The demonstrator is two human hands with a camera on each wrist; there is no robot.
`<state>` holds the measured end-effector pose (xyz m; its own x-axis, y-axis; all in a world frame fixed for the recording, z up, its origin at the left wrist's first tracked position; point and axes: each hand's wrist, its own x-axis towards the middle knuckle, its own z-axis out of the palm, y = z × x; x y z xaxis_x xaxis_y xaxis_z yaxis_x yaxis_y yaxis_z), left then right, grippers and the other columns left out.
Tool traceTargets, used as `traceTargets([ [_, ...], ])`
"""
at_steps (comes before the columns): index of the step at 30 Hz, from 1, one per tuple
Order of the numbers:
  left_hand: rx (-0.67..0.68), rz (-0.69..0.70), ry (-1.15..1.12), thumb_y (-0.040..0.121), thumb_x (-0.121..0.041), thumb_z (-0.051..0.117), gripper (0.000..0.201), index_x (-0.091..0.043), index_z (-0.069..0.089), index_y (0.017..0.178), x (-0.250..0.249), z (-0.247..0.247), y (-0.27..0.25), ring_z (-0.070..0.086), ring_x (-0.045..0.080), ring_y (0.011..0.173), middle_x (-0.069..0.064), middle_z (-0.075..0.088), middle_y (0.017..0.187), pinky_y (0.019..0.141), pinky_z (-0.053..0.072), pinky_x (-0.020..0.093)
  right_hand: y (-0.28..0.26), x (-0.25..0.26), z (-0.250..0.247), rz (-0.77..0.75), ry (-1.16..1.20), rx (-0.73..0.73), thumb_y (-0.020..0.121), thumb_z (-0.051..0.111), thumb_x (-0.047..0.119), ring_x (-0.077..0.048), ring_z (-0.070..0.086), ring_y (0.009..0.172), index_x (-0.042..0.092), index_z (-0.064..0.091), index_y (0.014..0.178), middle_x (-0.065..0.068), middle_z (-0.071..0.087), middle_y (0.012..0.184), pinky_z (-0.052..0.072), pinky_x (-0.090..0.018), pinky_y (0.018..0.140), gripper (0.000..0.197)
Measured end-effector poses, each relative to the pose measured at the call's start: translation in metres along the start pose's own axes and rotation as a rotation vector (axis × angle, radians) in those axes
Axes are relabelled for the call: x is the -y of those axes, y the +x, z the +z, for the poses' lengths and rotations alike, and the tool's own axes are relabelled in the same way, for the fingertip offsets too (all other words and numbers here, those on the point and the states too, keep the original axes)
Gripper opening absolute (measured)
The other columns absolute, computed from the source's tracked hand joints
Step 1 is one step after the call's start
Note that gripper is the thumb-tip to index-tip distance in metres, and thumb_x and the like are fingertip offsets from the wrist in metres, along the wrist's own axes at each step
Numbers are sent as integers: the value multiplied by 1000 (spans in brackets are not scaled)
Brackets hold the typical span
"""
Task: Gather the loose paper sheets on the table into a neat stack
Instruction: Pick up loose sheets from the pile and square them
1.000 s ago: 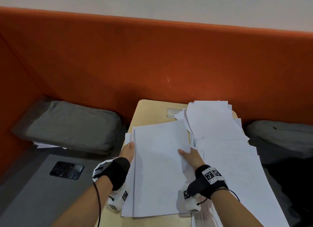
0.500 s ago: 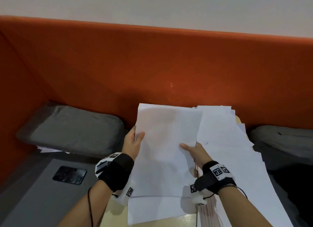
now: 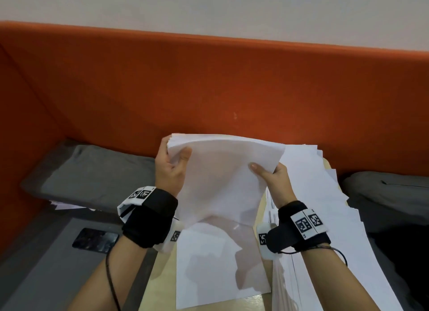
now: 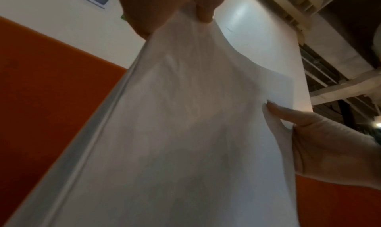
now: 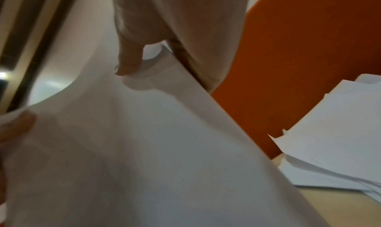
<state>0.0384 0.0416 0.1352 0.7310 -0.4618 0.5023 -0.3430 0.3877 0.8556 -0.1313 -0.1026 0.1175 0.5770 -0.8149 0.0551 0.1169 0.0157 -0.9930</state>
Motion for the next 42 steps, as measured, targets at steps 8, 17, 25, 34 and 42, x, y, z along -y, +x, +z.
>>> traceTargets([
  [8, -101, -25, -3, 86, -22, 58, 13, -30, 50, 93, -4, 1, 9, 61, -6, 76, -7, 59, 89, 70, 53, 16, 3, 14, 10, -70, -47, 38, 83, 68, 10, -4, 67, 71, 7, 65, 94, 3, 71, 81, 53, -22, 67, 12],
  [17, -68, 96, 89, 84, -39, 48, 11, -31, 51, 90, -5, 3, 13, 50, -4, 71, -11, 53, 85, 63, 42, 13, 8, 35, 4, -239, -67, 36, 92, 53, 9, 0, 64, 71, 19, 64, 90, 16, 70, 75, 50, -15, 64, 16],
  [25, 34, -50, 36, 85, -18, 60, 5, -21, 57, 83, 2, -4, 10, 57, -7, 68, -21, 66, 73, 62, 49, 13, 10, 31, 5, -223, -94, 37, 98, 43, 16, 1, 62, 62, 17, 62, 81, 14, 68, 65, 49, -14, 59, 25],
  [34, -65, -56, 85, 97, -29, 35, 31, -17, 46, 70, 0, 4, 7, 39, 7, 61, 0, 43, 66, 53, 35, 21, 8, 29, 1, -146, -27, 32, 92, 43, 49, -2, 62, 62, 4, 55, 74, 10, 66, 64, 49, -14, 57, 50],
  [42, 144, -431, 134, 95, -10, 47, 28, -9, 50, 124, 65, -9, -36, 54, 28, 118, 5, 57, 118, 100, 43, 38, -16, -47, -9, 206, -235, 56, 87, 64, 14, -26, 63, 104, 6, 62, 109, -10, 67, 106, 49, -19, 76, 23],
])
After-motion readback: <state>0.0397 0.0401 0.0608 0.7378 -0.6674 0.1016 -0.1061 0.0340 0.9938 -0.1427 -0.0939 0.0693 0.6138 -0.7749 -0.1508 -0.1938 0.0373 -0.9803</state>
